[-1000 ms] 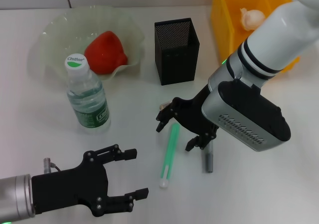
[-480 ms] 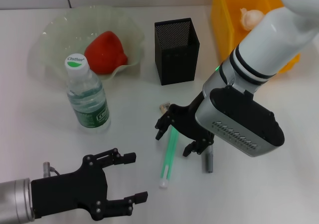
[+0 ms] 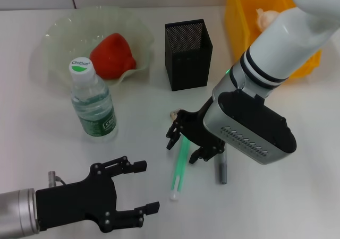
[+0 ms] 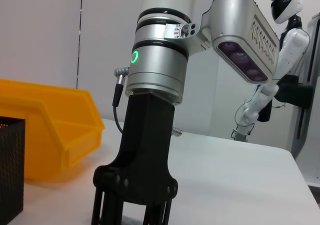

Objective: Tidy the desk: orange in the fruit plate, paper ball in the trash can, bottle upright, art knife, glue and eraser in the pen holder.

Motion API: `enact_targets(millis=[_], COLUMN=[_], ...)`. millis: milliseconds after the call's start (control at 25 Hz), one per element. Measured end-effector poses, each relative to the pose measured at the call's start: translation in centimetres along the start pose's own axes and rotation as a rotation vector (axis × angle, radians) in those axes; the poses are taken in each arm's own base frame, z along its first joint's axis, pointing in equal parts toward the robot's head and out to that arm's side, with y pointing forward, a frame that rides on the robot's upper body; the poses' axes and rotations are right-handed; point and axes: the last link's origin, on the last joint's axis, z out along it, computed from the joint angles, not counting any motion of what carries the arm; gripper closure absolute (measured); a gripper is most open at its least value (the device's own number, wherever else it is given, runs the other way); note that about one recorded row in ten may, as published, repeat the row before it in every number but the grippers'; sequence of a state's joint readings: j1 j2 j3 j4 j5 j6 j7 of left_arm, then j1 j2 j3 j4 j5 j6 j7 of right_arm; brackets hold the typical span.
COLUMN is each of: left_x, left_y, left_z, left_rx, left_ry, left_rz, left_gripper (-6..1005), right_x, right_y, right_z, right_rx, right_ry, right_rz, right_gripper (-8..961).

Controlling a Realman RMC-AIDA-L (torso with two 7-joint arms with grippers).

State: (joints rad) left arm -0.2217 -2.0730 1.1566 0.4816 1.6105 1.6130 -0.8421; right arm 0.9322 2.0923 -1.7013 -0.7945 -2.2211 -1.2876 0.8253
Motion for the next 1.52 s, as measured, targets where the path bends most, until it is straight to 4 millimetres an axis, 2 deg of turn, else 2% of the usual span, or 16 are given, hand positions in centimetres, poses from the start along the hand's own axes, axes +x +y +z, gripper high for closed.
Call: enact_targets(millis=[320, 760, 880, 1520], left_x=[0.2, 0.4, 0.4, 0.4], left_y=[-0.2, -0.3, -0.3, -0.4], left_z=[0.2, 0.3, 0.3, 0.2], left_rx=[0.003, -0.002, -0.002, 0.000], left_ry=[0.007, 0.013, 0.012, 0.009], left_rz=[0.005, 0.009, 0.009, 0.010], left_gripper=[189, 189, 189, 189], right_x=[0.2, 0.7, 0.8, 0.3], right_y=[0.0, 0.0, 0.0, -0.7], right_z=[0.2, 0.5, 0.6, 1.1], right_rx=[-0.006, -0.036, -0.032, -0.045], right_ry=[-0.003, 0.006, 0.013, 0.025], right_rz=[-0.009, 0.013, 0.012, 0.001], right_gripper=[419, 515, 669, 758])
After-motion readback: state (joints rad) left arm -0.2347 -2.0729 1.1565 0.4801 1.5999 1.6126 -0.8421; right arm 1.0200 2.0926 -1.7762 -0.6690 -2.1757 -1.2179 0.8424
